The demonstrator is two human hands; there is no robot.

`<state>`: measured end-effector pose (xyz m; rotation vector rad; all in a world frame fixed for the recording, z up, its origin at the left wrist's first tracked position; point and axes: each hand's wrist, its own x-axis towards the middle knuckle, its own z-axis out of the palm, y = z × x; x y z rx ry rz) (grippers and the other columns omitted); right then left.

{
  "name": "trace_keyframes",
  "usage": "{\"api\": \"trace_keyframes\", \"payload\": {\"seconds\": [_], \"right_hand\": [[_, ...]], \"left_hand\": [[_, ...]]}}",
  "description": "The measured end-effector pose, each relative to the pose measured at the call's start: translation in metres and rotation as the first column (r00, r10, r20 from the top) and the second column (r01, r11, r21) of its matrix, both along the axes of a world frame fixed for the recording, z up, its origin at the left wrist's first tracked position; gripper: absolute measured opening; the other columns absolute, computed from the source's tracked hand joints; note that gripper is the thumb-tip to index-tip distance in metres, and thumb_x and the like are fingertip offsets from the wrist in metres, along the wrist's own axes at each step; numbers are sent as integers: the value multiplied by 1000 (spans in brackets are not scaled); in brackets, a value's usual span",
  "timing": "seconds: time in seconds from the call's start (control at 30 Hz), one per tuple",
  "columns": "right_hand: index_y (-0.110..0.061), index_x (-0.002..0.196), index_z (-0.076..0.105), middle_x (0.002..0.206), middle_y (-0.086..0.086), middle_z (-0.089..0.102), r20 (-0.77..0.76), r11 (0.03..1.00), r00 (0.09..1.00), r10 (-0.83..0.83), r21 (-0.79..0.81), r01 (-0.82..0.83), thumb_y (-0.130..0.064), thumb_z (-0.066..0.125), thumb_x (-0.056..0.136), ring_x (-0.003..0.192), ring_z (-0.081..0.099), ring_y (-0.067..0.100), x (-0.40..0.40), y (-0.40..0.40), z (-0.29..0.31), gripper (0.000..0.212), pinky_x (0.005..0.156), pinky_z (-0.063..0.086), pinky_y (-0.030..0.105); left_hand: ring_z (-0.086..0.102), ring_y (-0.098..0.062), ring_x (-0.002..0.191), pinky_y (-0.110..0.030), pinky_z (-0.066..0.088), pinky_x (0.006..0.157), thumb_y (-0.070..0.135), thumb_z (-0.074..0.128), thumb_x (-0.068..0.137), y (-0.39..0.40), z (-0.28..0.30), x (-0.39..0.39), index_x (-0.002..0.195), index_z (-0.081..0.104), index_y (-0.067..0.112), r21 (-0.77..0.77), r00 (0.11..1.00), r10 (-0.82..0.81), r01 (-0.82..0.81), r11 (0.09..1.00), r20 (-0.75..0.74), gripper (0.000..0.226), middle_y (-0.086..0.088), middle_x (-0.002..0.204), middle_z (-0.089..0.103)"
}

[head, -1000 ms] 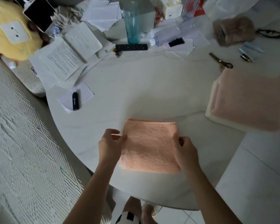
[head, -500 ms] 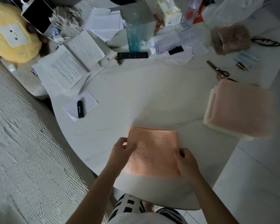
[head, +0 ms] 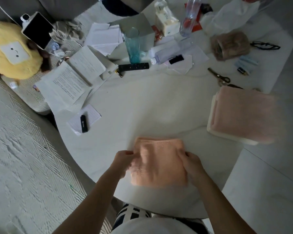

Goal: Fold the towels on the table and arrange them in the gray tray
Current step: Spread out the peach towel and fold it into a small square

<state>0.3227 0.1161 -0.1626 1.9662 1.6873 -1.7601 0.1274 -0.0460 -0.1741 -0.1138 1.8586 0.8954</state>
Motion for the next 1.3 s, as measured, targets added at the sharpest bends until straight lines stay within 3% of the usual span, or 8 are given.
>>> {"api": "trace_keyframes", "payload": {"seconds": [0.1, 0.43, 0.63, 0.8, 0.9, 1.0, 1.13, 1.3], "right_hand": [[-4, 86, 70, 82, 6, 71, -52, 998, 997, -59, 2, 59, -45, 62, 92, 74, 60, 19, 12, 12, 17, 42, 62, 43, 31], [-6, 108, 62, 104, 11, 66, -66, 991, 989, 130, 11, -130, -40, 50, 99, 97, 62, 28, 63, 72, 40, 36, 85, 49, 38], [-15, 90, 64, 89, 2, 67, -289, 916, 872, 396, 58, -397, -42, 53, 97, 89, 63, 20, 71, 133, 95, 29, 77, 47, 35], [-19, 95, 72, 91, -1, 77, -433, 918, 824, 366, 22, -396, -53, 56, 86, 85, 72, 16, 81, 221, 150, 38, 75, 54, 33], [-25, 103, 71, 95, -4, 76, -405, 976, 889, 216, 76, -203, -60, 56, 88, 91, 71, 20, 103, 283, 153, 41, 79, 56, 38], [-23, 124, 56, 118, 0, 66, -399, 984, 916, 43, 176, 30, -60, 56, 89, 97, 66, 15, 123, 313, 129, 51, 72, 51, 31], [-9, 149, 29, 139, 21, 47, 37, 934, 971, 236, 266, -237, -38, 51, 98, 122, 51, 36, 140, 311, 79, 63, 94, 43, 38], [-22, 111, 46, 100, -4, 60, -46, 933, 975, 218, 304, -194, -39, 52, 95, 82, 58, 11, 165, 299, 60, 24, 57, 38, 19]], "left_hand": [[44, -18, 62, -27, 32, 55, 17, 78, 84, 7, 1, 3, 104, 74, -2, 22, 987, -16, 13, 1000, 161, 28, -2, 64, 56], [57, -27, 74, -33, 44, 63, 38, 63, 79, 69, 8, 104, 103, 65, -1, 32, 996, -5, 2, 999, 85, 47, -18, 92, 68], [64, -28, 71, -36, 46, 67, 30, 63, 80, 97, 39, 162, 88, 76, 11, 207, 898, 388, -427, 880, 205, 25, -11, 79, 71], [74, -35, 95, -44, 60, 67, 51, 59, 87, 158, 83, 178, 106, 78, 20, 393, 877, 357, -467, 792, 322, 41, -16, 108, 75], [67, -36, 109, -51, 58, 83, 49, 66, 85, 222, 108, 165, 129, 63, 20, 524, 948, 287, -314, 792, 134, 52, -18, 124, 68], [72, -24, 98, -40, 59, 72, 45, 77, 72, 286, 121, 156, 122, 61, 27, 512, 950, 291, -194, 837, -115, 55, -8, 115, 72], [65, -27, 105, -40, 52, 87, 38, 67, 89, 338, 95, 164, 127, 59, 16, 122, 871, -116, 197, 973, -478, 45, -5, 115, 68], [65, -19, 89, -28, 43, 68, 38, 57, 92, 339, 90, 167, 113, 64, 24, 56, 707, -117, 216, 975, -697, 26, 4, 101, 69]]}}
